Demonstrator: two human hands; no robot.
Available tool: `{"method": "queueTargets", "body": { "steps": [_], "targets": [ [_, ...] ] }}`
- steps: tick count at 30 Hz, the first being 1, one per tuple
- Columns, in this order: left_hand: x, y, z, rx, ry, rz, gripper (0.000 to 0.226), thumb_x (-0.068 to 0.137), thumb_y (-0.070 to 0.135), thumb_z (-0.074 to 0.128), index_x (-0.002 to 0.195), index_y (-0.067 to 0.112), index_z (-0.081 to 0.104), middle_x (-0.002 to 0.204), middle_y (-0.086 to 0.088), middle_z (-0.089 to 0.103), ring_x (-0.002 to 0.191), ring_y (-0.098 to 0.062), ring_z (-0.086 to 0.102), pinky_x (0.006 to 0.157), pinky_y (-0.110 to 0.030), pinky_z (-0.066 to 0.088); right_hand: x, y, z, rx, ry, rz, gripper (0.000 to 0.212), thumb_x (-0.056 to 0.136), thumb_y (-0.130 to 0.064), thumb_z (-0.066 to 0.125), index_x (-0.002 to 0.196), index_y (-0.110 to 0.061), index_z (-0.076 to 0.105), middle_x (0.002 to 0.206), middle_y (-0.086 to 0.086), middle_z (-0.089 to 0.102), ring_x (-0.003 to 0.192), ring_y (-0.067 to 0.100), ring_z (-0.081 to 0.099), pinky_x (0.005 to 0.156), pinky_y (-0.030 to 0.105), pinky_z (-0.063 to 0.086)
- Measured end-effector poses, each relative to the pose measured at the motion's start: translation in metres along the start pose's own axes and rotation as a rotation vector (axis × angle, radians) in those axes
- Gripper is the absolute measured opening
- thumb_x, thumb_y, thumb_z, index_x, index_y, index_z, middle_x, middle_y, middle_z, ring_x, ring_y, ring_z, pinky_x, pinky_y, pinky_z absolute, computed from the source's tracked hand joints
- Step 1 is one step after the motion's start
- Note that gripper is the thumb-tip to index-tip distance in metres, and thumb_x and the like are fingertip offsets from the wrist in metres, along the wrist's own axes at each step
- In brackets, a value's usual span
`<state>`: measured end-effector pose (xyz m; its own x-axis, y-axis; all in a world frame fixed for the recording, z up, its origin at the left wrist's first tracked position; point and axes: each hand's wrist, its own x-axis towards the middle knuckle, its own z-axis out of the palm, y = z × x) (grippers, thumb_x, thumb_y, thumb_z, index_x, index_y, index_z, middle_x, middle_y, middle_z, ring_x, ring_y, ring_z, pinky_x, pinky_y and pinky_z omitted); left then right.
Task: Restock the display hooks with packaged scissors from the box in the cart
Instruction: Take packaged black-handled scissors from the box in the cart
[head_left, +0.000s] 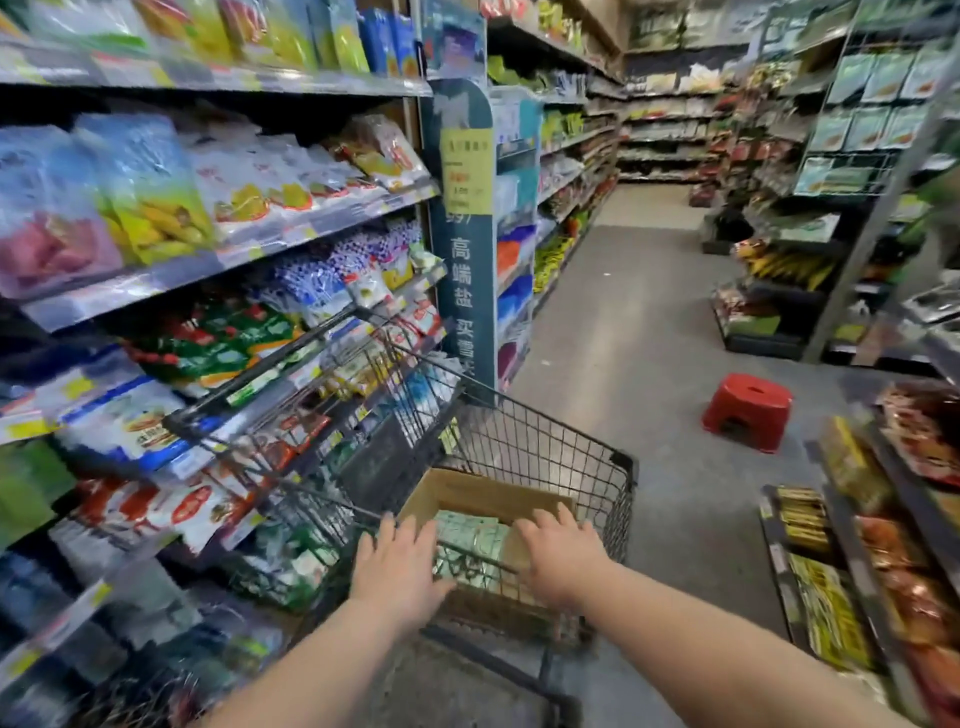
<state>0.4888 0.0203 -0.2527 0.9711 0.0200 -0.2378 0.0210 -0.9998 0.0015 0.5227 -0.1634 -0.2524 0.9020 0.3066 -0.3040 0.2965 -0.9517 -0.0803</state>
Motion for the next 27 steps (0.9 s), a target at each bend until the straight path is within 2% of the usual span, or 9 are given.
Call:
{"method": "queueTargets", "body": {
  "steps": [2, 5, 10, 16, 20, 23, 27],
  "targets": [
    [0.021, 0.021, 0.001, 0.017, -0.019, 0.02, 0.077, 0.091, 0.056, 0.043, 0.152, 0.019, 0.013, 0.16, -0.005, 0.013, 0.148, -0.03, 0.003, 0.119, -0.051, 0.009, 0.01, 0.028, 0.002, 0.006, -0.018, 0.023, 0.064, 0.092, -0.034, 0.047, 0.148, -0.018, 0.021, 0.156, 0.01, 0.018, 0.146, 0.035, 0.006, 0.116, 0.055, 0.012],
    [0.047, 0.039, 0.001, 0.034, -0.041, 0.034, 0.077, 0.092, 0.056, 0.043, 0.152, 0.019, 0.013, 0.161, -0.006, 0.012, 0.148, -0.03, 0.004, 0.119, -0.052, 0.009, 0.026, 0.057, 0.005, 0.023, -0.037, 0.041, 0.065, 0.092, -0.04, 0.047, 0.148, -0.02, 0.022, 0.156, 0.009, 0.02, 0.146, 0.033, 0.008, 0.115, 0.053, 0.013],
    [0.087, 0.041, -0.001, 0.047, -0.075, 0.036, 0.076, 0.092, 0.055, 0.045, 0.151, 0.019, 0.014, 0.16, -0.006, 0.014, 0.148, -0.03, 0.005, 0.119, -0.051, 0.009, 0.059, 0.074, 0.009, 0.085, -0.056, 0.056, 0.058, 0.095, -0.035, 0.042, 0.148, -0.021, 0.023, 0.156, 0.008, 0.021, 0.146, 0.032, 0.009, 0.116, 0.052, 0.012],
    [0.157, 0.021, 0.007, 0.068, -0.118, 0.062, 0.076, 0.091, 0.053, 0.046, 0.151, 0.019, 0.015, 0.159, -0.007, 0.018, 0.147, -0.032, 0.008, 0.118, -0.051, 0.011, 0.112, 0.08, 0.013, 0.074, -0.118, 0.103, 0.064, 0.092, -0.041, 0.049, 0.147, -0.021, 0.023, 0.155, 0.009, 0.022, 0.145, 0.032, 0.011, 0.115, 0.053, 0.016],
    [0.218, 0.005, 0.011, 0.077, -0.164, 0.138, 0.077, 0.092, 0.053, 0.045, 0.152, 0.018, 0.012, 0.159, -0.008, 0.015, 0.148, -0.032, 0.006, 0.118, -0.051, 0.011, 0.165, 0.075, 0.013, 0.08, -0.162, 0.174, 0.067, 0.09, -0.037, 0.052, 0.148, -0.023, 0.022, 0.156, 0.008, 0.022, 0.145, 0.032, 0.011, 0.115, 0.053, 0.016],
    [0.266, -0.021, 0.014, 0.091, -0.196, 0.181, 0.076, 0.092, 0.054, 0.046, 0.151, 0.018, 0.014, 0.159, -0.007, 0.017, 0.147, -0.032, 0.008, 0.118, -0.051, 0.012, 0.213, 0.061, 0.016, 0.117, -0.185, 0.222, 0.065, 0.091, -0.034, 0.05, 0.148, -0.022, 0.022, 0.155, 0.008, 0.023, 0.145, 0.031, 0.012, 0.117, 0.052, 0.014],
    [0.316, -0.062, 0.021, 0.11, -0.291, 0.212, 0.077, 0.092, 0.054, 0.045, 0.152, 0.017, 0.013, 0.158, -0.007, 0.018, 0.147, -0.031, 0.008, 0.118, -0.05, 0.011, 0.266, 0.036, 0.024, 0.164, -0.219, 0.264, 0.063, 0.091, -0.036, 0.049, 0.147, -0.02, 0.024, 0.154, 0.007, 0.025, 0.145, 0.031, 0.015, 0.116, 0.052, 0.019]
  ]
}}
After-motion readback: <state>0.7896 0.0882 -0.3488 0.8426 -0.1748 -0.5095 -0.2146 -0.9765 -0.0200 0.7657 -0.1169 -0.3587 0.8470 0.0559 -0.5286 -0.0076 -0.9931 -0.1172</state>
